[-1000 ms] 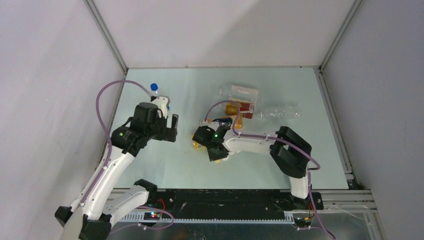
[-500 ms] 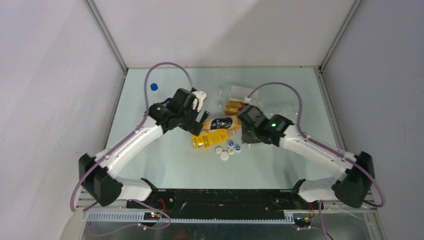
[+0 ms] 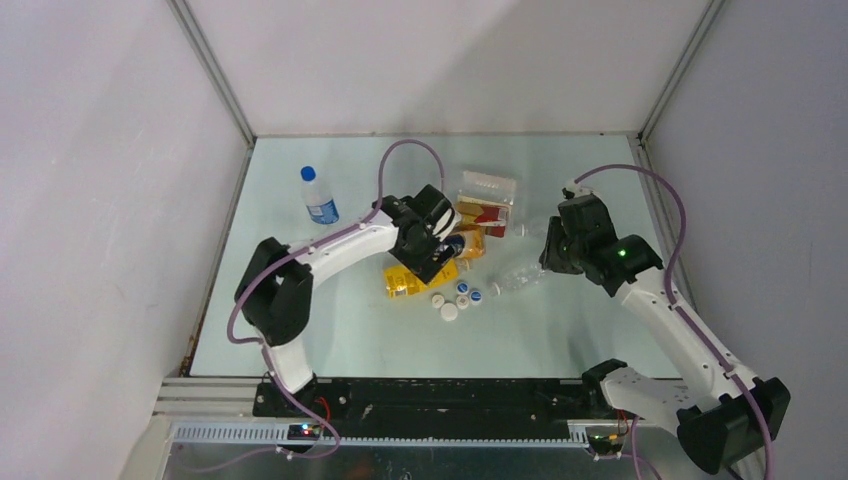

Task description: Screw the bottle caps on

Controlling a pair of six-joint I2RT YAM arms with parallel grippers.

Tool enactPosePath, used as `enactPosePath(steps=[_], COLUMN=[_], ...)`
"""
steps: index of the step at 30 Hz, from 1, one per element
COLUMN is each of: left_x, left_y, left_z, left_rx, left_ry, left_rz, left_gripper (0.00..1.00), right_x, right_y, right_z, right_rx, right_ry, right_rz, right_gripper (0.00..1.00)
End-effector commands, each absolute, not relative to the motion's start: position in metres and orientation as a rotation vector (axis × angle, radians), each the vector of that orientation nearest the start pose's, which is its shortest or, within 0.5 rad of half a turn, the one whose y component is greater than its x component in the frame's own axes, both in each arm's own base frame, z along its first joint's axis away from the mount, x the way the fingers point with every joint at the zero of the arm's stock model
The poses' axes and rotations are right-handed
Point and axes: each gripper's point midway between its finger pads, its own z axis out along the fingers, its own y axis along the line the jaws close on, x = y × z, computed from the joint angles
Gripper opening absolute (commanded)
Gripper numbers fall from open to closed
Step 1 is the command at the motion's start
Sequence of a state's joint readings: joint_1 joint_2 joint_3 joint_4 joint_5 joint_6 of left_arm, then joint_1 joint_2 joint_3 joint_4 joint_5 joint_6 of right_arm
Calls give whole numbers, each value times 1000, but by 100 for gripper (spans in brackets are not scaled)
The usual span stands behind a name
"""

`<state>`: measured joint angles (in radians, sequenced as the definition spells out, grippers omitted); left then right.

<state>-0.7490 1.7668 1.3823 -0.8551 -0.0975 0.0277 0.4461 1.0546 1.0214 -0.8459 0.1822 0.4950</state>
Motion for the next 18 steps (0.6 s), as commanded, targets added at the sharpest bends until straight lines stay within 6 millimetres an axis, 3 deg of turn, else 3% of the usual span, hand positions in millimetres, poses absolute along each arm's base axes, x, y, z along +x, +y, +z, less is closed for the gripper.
enactPosePath(steps=[1, 8, 18], left_x=[281, 288, 291], left_y=[-245, -246, -257], left_z=[88, 70, 63], left_rx=[1084, 1094, 1161], left_ry=[2565, 2569, 2518], left_rz=[-76, -33, -21], left_gripper=[98, 98, 99], right_x=[251, 250, 250], right_y=[106, 108, 109], right_z=[181, 177, 176], right_rx=[100, 99, 103], right_ry=[2405, 2419, 2425], right_rz=[269, 313, 322], right_gripper=[5, 5, 5])
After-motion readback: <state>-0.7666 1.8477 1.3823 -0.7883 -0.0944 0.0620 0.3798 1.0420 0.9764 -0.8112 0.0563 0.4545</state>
